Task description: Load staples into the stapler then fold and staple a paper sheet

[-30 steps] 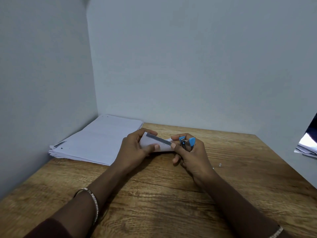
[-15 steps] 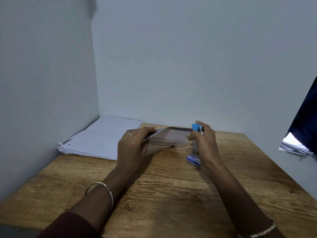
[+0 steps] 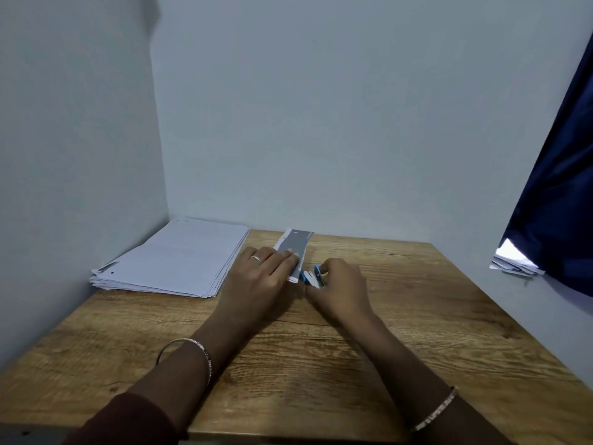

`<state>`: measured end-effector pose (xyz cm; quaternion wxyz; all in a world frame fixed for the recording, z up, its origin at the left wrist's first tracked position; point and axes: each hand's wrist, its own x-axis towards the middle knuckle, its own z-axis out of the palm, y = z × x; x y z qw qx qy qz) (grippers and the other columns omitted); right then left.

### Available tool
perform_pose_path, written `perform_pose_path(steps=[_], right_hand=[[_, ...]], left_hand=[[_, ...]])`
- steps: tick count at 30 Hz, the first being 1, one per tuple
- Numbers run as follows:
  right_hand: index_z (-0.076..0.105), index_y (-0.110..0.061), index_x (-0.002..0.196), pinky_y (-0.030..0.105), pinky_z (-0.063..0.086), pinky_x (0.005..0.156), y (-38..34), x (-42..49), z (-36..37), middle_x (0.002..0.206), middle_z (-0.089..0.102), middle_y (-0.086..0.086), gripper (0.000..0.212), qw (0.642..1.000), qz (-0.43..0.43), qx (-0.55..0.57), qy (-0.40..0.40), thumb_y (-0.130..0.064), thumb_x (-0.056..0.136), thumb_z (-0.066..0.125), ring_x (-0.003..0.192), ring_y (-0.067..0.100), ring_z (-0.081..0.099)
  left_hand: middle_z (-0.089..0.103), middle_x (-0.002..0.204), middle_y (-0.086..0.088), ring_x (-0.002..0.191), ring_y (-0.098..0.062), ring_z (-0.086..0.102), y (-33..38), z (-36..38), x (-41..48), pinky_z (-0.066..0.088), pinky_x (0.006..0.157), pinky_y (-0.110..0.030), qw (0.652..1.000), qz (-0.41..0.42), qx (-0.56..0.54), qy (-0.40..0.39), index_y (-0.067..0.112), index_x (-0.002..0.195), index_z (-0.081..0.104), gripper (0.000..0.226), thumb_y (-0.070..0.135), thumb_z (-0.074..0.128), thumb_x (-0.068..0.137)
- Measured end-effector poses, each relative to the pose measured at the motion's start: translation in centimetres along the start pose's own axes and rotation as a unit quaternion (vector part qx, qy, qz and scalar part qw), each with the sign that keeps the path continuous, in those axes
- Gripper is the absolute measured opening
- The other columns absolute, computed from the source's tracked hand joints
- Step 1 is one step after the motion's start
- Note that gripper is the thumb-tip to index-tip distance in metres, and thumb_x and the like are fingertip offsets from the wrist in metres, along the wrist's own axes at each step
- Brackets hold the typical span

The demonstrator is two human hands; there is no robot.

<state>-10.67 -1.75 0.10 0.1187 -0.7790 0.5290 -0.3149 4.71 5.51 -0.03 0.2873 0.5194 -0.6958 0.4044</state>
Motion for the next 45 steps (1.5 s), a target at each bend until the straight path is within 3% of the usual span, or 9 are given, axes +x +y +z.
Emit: perform_pose_path(steps=[7, 10, 13, 19, 25, 29, 33, 37, 45], right_hand=[[0.04, -0.023, 0.068, 0.023, 0.017, 0.047, 1.1, -0.6, 0.8, 0.076, 0.049, -0.005, 0.039, 0.996, 0.017, -0.078, 0.032, -0.036, 0.083, 0.074, 0.074, 0.016, 0.047], [0.054, -0.02, 0.079, 0.022, 0.019, 0.048, 1.3, -0.7, 0.6, 0.086, 0.061, 0.0, 0.024, 0.996, 0.029, -0.08, 0.037, -0.035, 0.087, 0.072, 0.076, 0.014, 0.048], [0.067, -0.013, 0.095, 0.02, 0.02, 0.048, 1.2, -0.6, 0.6, 0.096, 0.068, 0.004, 0.023, 0.996, 0.038, -0.069, 0.043, -0.034, 0.088, 0.073, 0.08, 0.013, 0.049], [0.067, -0.013, 0.085, 0.021, 0.018, 0.047, 0.9, -0.8, 1.0, 0.089, 0.07, 0.004, 0.018, 0.994, 0.044, -0.084, 0.046, -0.03, 0.088, 0.073, 0.075, 0.015, 0.049], [0.04, -0.021, 0.063, 0.029, 0.033, 0.06, 0.6, -1.3, 1.3, 0.075, 0.055, 0.0, 0.046, 0.994, 0.043, -0.084, 0.047, -0.037, 0.088, 0.075, 0.076, 0.016, 0.048], [0.037, -0.022, 0.062, 0.027, 0.021, 0.048, 0.3, -2.6, 0.3, 0.072, 0.05, -0.003, 0.048, 0.996, 0.05, -0.039, 0.065, -0.04, 0.089, 0.073, 0.071, 0.019, 0.049], [0.059, -0.011, 0.073, 0.03, 0.039, 0.058, 0.7, -3.8, -1.9, 0.08, 0.065, 0.006, 0.026, 0.992, 0.083, 0.006, 0.097, -0.027, 0.093, 0.065, 0.079, 0.026, 0.061], [0.074, -0.005, 0.083, 0.027, 0.039, 0.065, 1.7, -4.2, -4.4, 0.084, 0.074, 0.008, 0.019, 0.99, 0.076, 0.022, 0.118, -0.012, 0.093, 0.061, 0.081, 0.023, 0.066], [0.072, -0.006, 0.103, 0.035, 0.051, 0.07, 2.4, -0.8, -4.7, 0.091, 0.074, 0.009, 0.022, 0.976, -0.023, -0.017, 0.218, -0.014, 0.1, 0.051, 0.089, 0.025, 0.065]], left_hand=[[0.078, 0.093, -0.002, 0.087, -0.024, 0.07, 0.2, 1.1, -0.1, 0.053, 0.076, -0.037, 0.98, 0.062, 0.074, -0.175, 0.016, 0.098, 0.076, 0.024, 0.023, 0.078, 0.075], [0.074, 0.107, -0.003, 0.104, -0.025, 0.063, 0.6, 2.3, -0.4, 0.046, 0.088, -0.038, 0.965, 0.041, 0.066, -0.252, 0.018, 0.111, 0.071, 0.027, 0.027, 0.052, 0.095], [0.074, 0.104, -0.003, 0.101, -0.024, 0.062, 1.3, 2.8, -0.6, 0.046, 0.087, -0.038, 0.96, 0.037, 0.067, -0.271, 0.018, 0.108, 0.073, 0.03, 0.032, 0.049, 0.097], [0.073, 0.103, 0.0, 0.1, -0.022, 0.062, 1.3, 2.8, -1.3, 0.047, 0.078, -0.033, 0.966, -0.024, -0.01, -0.259, 0.023, 0.11, 0.072, 0.034, 0.037, 0.042, 0.1], [0.076, 0.111, 0.002, 0.102, -0.02, 0.063, 1.2, 2.1, -2.6, 0.048, 0.085, -0.034, 0.96, -0.067, -0.074, -0.261, 0.027, 0.116, 0.072, 0.04, 0.039, 0.038, 0.099], [0.077, 0.106, 0.001, 0.101, -0.021, 0.064, 1.6, 1.1, -3.1, 0.047, 0.084, -0.034, 0.957, -0.1, -0.118, -0.247, 0.027, 0.117, 0.071, 0.047, 0.055, 0.04, 0.096], [0.071, 0.124, -0.001, 0.115, -0.022, 0.061, 2.2, -0.8, -3.1, 0.046, 0.094, -0.037, 0.946, -0.131, -0.165, -0.247, 0.024, 0.132, 0.065, 0.064, 0.068, 0.036, 0.095], [0.069, 0.128, -0.001, 0.116, -0.019, 0.059, 2.9, -1.7, -2.8, 0.045, 0.094, -0.037, 0.941, -0.169, -0.192, -0.221, 0.023, 0.129, 0.065, 0.059, 0.062, 0.03, 0.1], [0.072, 0.117, -0.007, 0.116, -0.027, 0.059, 2.8, 0.4, 3.2, 0.045, 0.095, -0.041, 0.953, -0.233, -0.161, -0.105, 0.013, 0.115, 0.07, 0.039, 0.037, 0.042, 0.105]])
